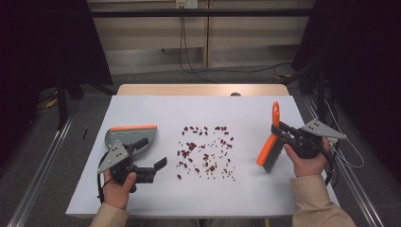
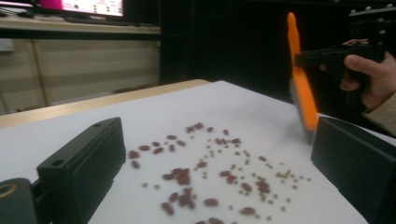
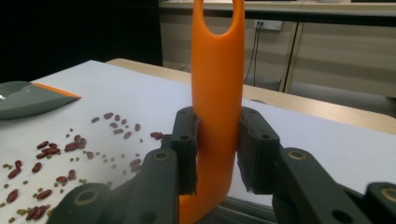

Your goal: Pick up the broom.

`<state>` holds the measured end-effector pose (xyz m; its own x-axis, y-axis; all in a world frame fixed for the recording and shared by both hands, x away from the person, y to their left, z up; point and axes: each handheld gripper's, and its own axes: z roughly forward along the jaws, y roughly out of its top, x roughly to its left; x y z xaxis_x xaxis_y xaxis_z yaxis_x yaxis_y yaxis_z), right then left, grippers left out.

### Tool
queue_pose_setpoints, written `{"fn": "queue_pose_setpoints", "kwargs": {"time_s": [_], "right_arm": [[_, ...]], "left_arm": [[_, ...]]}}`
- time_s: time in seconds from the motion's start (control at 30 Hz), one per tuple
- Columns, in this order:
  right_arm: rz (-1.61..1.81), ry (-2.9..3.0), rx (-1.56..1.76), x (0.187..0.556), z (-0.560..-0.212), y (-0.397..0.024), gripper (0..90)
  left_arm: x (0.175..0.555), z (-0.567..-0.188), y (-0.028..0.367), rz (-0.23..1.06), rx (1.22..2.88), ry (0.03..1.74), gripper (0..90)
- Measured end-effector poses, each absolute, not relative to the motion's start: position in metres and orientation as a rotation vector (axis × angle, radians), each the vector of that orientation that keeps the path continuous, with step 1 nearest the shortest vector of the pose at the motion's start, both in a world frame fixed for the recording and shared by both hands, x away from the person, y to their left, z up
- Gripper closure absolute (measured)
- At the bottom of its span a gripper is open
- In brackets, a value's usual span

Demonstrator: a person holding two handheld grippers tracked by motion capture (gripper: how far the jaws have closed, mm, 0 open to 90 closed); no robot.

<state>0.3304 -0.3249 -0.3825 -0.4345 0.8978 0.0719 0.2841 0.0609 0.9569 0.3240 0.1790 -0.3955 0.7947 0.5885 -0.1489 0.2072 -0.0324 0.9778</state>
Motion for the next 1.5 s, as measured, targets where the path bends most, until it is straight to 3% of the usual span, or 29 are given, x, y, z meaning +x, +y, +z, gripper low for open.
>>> {"fn": "queue_pose_setpoints", "kwargs": {"time_s": [0.2,0.47,0.6,0.8,0.87,0.9,0.93,0.97,1.3,1.4,1.5], "right_arm": [[1.431,1.757,1.158,0.333,-0.375,-0.322,70.3],[1.476,1.735,1.12,0.34,-0.359,-0.312,70.3],[1.499,1.733,1.104,0.345,-0.356,-0.306,70.3],[1.54,1.74,1.092,0.349,-0.354,-0.296,70.3],[1.539,1.744,1.094,0.35,-0.353,-0.293,70.3],[1.552,1.751,1.097,0.352,-0.353,-0.29,70.2],[1.552,1.751,1.097,0.352,-0.353,-0.29,70.2],[1.559,1.754,1.091,0.352,-0.353,-0.289,70.2],[1.583,1.768,1.123,0.361,-0.352,-0.274,68.4],[1.587,1.766,1.144,0.362,-0.353,-0.269,54.5],[1.584,1.746,1.167,0.362,-0.357,-0.266,48.1]], "left_arm": [[0.334,-0.389,0.137,0.233,1.674,0.594,3.1],[0.358,-0.385,0.045,0.153,1.775,0.497,7.3],[0.37,-0.393,-0.003,0.107,1.81,0.492,13.8],[0.385,-0.411,-0.053,0.041,1.867,0.52,31.0],[0.388,-0.414,-0.059,0.02,1.854,0.526,45.4],[0.389,-0.414,-0.061,0.001,1.848,0.523,60.2],[0.388,-0.415,-0.062,-0.025,1.855,0.497,60.2],[0.387,-0.414,-0.063,-0.007,1.878,0.491,67.6],[0.385,-0.407,-0.048,0.083,1.891,0.59,70.8],[0.386,-0.405,-0.043,0.11,1.86,0.612,70.9],[0.389,-0.405,-0.038,0.13,1.85,0.643,70.9]]}}
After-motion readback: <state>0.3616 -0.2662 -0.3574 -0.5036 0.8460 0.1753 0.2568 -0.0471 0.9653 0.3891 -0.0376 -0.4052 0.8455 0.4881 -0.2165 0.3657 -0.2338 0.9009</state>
